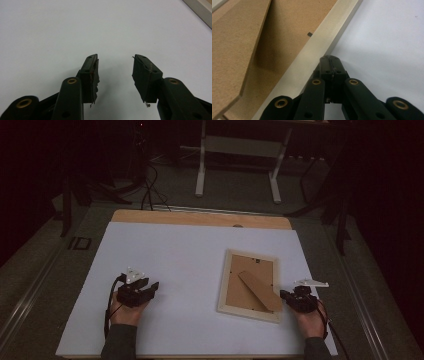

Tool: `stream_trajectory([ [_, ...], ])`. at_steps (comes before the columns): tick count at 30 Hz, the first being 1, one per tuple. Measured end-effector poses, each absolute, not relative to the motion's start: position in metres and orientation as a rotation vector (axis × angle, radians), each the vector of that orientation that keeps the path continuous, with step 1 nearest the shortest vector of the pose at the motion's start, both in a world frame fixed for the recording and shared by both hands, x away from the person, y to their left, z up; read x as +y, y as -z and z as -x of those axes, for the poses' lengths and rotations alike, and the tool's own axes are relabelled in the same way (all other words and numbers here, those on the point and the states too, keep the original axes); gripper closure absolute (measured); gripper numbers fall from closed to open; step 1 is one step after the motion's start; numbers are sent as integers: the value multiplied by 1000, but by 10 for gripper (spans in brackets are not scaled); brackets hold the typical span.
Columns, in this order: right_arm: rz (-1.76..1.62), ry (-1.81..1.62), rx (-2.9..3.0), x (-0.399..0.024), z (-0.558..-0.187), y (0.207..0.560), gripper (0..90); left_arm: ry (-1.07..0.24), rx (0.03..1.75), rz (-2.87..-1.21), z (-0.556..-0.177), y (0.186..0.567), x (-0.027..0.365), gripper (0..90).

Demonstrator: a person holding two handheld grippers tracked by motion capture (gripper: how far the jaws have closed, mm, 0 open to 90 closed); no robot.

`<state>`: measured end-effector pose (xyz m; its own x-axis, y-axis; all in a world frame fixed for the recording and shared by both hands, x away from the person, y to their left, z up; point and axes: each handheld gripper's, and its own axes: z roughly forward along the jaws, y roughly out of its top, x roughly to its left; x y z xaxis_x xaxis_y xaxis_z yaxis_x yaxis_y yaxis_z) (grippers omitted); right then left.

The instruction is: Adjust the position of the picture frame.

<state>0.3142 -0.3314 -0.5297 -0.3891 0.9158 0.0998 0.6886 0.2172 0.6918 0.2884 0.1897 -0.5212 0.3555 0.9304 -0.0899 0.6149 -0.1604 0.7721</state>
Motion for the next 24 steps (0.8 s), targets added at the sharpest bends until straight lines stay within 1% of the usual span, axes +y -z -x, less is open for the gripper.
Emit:
stream_trajectory([
  [8,-1476,-957,2184,-327,-315,530,899,-527,1339,-1868,-288,521,189,561],
  [12,-1468,-954,2186,-324,-316,529,899,-522,1326,-1861,-287,520,189,594],
  [17,-1464,-956,2191,-322,-317,530,899,-522,1325,-1864,-288,520,188,593],
  [24,-1450,-959,2192,-319,-318,530,899,-512,1313,-1874,-288,521,188,618],
])
